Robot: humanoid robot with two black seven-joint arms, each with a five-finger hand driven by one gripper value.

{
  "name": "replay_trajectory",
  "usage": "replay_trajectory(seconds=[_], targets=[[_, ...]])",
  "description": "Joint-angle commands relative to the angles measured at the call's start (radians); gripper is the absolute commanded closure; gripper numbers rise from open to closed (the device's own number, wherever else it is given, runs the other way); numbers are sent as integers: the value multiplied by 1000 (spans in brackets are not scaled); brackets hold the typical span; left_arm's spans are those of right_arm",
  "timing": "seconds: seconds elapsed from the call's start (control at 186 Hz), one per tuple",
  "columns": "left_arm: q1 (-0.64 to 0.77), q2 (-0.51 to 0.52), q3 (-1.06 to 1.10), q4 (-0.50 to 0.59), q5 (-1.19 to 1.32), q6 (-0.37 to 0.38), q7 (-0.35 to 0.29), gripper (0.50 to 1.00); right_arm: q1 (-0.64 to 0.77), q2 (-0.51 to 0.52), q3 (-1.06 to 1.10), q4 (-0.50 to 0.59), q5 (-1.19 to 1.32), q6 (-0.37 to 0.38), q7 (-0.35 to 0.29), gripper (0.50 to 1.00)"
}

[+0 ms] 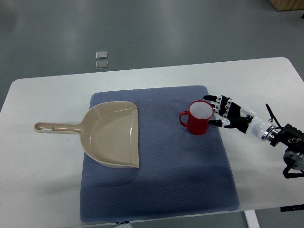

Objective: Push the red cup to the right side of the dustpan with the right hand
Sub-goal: 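Lower the right hand to the side of the red mug farthest from the dustpan, then push the red mug with the right hand toward the dustpan's edge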

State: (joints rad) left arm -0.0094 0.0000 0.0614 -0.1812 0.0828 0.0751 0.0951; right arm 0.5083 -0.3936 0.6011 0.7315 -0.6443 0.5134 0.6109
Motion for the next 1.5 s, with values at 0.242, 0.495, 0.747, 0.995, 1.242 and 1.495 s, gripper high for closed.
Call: replay_trajectory(seconds=[0.242,0.495,0.747,0.995,1.242,1.495], targets=[[0,0,0,0,0,0,0,500,-1,38,0,-21,0,-7,0,566],[0,0,-2,0,0,0,0,500,-1,71,-1,-30,0,-30,0,566],[0,0,-2,0,0,0,0,500,1,114,-3,-30,-6,-61,0,566],[0,0,-3,0,0,0,0,500,3,157,-10,-41,-28,-98,0,566],[0,0,-2,0,0,0,0,500,12,193,-12,-44,-29,-115,0,566],[0,0,-3,0,0,0,0,500,15,225,-26,-44,-32,-136,0,568]])
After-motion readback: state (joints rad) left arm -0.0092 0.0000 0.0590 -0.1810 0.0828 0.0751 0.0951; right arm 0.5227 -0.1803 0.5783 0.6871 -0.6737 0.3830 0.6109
